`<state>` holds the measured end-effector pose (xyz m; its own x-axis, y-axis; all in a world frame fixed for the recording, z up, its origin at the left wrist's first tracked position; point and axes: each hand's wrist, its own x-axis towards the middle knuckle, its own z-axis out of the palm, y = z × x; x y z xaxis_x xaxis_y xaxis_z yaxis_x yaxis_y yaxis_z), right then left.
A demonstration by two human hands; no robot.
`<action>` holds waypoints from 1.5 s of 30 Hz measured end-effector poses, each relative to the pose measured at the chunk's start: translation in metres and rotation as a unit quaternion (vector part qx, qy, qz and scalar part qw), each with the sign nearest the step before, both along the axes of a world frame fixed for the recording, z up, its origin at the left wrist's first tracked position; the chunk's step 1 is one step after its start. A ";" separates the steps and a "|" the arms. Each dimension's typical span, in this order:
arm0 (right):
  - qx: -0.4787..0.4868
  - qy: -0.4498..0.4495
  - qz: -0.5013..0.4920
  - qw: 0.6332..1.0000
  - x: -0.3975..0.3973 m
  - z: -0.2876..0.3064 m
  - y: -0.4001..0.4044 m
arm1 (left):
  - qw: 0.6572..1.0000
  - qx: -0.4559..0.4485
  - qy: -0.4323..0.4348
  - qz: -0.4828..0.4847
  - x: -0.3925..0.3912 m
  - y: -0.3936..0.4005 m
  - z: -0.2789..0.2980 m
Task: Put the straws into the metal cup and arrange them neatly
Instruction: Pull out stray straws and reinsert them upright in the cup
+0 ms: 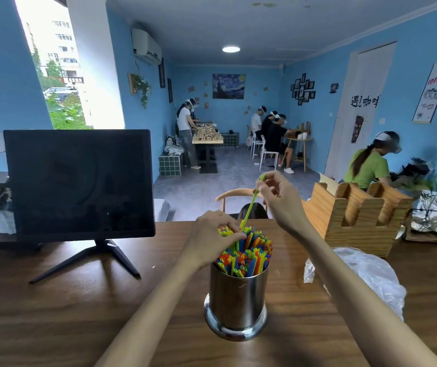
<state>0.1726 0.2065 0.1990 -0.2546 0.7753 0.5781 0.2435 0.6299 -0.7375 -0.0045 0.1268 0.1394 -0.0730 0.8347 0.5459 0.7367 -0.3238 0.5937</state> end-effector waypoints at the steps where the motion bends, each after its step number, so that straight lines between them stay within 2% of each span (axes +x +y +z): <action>1: 0.014 0.022 -0.005 1.000 0.000 0.004 0.000 | 1.000 -0.014 -0.005 -0.001 -0.002 0.002 -0.001; 4: 0.050 0.088 -0.023 0.995 0.003 0.013 -0.002 | 0.996 -0.052 -0.063 -0.024 -0.004 0.004 0.001; 7: 0.079 0.142 -0.021 0.987 0.005 0.018 -0.009 | 0.990 -0.049 -0.131 -0.008 -0.002 0.002 0.005; 10: 0.088 0.190 -0.004 0.978 0.004 0.021 -0.019 | 0.988 -0.054 -0.144 0.002 0.000 0.003 0.006; 13: 0.049 0.251 0.024 0.966 0.002 0.023 -0.029 | 0.986 -0.049 -0.156 -0.010 0.000 0.001 0.008; 16: -0.033 0.294 0.036 0.955 0.009 0.019 -0.022 | 0.956 -0.037 -0.290 -0.030 -0.006 -0.005 0.014; 18: -0.088 0.281 0.039 0.955 0.015 0.011 -0.013 | 0.923 -0.014 -0.383 -0.029 -0.018 -0.009 0.022; 20: -0.119 0.228 0.045 0.965 0.020 0.000 -0.010 | 0.887 0.017 -0.461 -0.024 -0.031 -0.013 0.031; 22: -0.129 0.163 0.090 0.974 0.021 -0.012 -0.013 | 0.855 0.054 -0.514 -0.026 -0.039 -0.015 0.042; 24: -0.125 0.069 0.141 0.980 0.021 -0.021 -0.016 | 0.838 0.086 -0.539 -0.030 -0.039 -0.016 0.052; 27: -0.098 -0.103 0.176 0.974 0.018 -0.031 -0.014 | 0.848 0.132 -0.513 -0.022 -0.030 -0.017 0.064; 30: -0.077 -0.174 0.167 0.967 0.013 -0.037 -0.009 | 0.886 0.180 -0.427 -0.012 -0.017 -0.018 0.068; 33: -0.050 -0.224 0.172 0.958 0.012 -0.039 -0.007 | 0.924 0.176 -0.338 -0.027 -0.009 -0.014 0.066; 35: -0.058 -0.224 0.184 0.955 0.013 -0.039 -0.005 | 0.943 0.158 -0.291 -0.042 -0.006 -0.012 0.062; 37: -0.087 -0.181 0.178 0.963 0.012 -0.039 -0.001 | 0.954 0.123 -0.267 -0.052 -0.003 -0.010 0.054; 40: -0.115 -0.100 0.090 0.984 0.004 -0.042 0.010 | 0.969 0.057 -0.234 -0.043 -0.001 -0.008 0.038; 42: -0.121 -0.116 0.032 0.985 -0.002 -0.045 0.014 | 0.982 0.021 -0.188 -0.023 -0.001 -0.004 0.025; 45: -0.122 -0.182 0.009 0.976 -0.010 -0.048 0.015 | 0.995 -0.023 -0.093 -0.017 -0.003 -0.001 0.011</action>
